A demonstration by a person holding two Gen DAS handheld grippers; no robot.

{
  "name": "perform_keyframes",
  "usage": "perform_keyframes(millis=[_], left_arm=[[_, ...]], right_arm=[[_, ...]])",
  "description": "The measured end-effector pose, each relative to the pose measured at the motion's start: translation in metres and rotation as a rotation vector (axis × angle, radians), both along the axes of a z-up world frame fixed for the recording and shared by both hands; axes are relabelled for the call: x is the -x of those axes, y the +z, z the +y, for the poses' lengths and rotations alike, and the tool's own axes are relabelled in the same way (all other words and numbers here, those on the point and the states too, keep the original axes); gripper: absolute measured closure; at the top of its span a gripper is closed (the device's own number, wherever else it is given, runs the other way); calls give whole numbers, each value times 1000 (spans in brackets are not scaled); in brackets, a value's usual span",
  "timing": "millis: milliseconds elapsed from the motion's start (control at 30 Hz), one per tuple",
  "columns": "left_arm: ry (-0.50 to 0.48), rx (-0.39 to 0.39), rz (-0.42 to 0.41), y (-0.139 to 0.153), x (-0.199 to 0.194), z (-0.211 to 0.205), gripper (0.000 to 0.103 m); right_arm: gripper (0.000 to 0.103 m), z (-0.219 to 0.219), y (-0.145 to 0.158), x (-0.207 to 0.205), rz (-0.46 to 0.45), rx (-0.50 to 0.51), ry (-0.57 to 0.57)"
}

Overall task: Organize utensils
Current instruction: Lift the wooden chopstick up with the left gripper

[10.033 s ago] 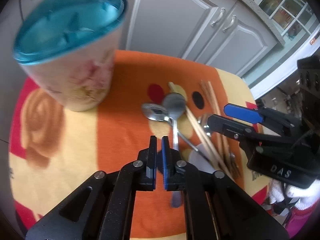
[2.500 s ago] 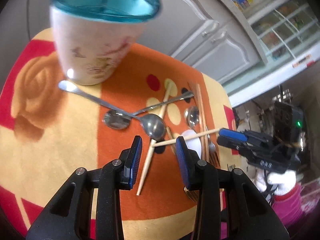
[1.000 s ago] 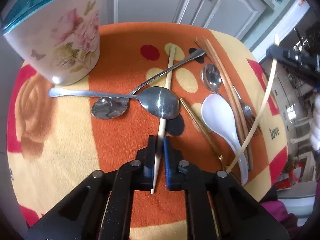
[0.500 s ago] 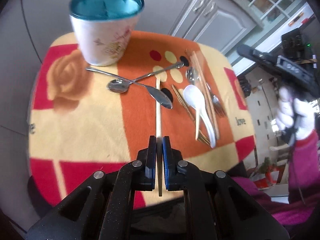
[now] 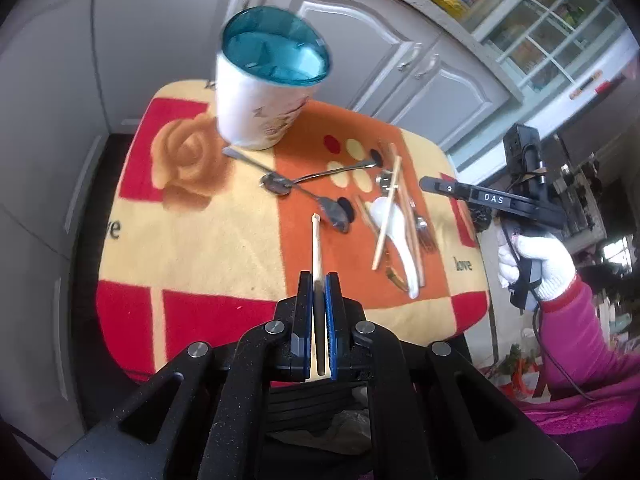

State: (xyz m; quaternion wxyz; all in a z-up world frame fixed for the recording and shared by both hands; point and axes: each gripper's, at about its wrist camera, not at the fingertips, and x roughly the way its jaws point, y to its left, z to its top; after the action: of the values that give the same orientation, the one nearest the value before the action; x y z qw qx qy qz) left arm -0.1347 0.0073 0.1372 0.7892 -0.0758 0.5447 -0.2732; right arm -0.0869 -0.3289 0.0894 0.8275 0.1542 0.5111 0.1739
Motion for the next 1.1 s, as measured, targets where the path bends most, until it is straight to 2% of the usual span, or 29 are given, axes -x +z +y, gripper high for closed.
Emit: perform_keyframes(millis=[133,200,367,433,533,633,700,800,833,933,1100], left_arm=[[21,-7,42,-20,-2,10,97],[12,-30,57,-27,1,15,96],[-13,-69,92,-40,7,27,96],[-35,-79,109,-46,8,29,95],[-44,-84,127,-52,6,32,84],[-40,-102,111,-52,3,34,81],[-38,-126,75,-49,0,33,76],[-49,-135,27,-46,-7,25,69],[-63,-136,17,-47,-10,19,69],[-105,-169,-10,-56,-18,-4,69],[-172,-211,-10,-79,-25,-39,69]], right_arm=[[83,6,-24,-14,62,26,-26],[82,9,-33,-20,88,43,-29],[83,18,-41,-30,85,98,-11],[89,25,-43,-34,73,121,21],[97,35,-41,-33,59,129,91],[98,43,-39,-29,64,130,158],[98,44,-39,-25,72,143,175],[98,30,-35,-23,69,107,98],[95,23,-34,-24,70,61,63],[74,16,-36,-27,90,0,11],[73,24,-46,-35,126,22,-12]])
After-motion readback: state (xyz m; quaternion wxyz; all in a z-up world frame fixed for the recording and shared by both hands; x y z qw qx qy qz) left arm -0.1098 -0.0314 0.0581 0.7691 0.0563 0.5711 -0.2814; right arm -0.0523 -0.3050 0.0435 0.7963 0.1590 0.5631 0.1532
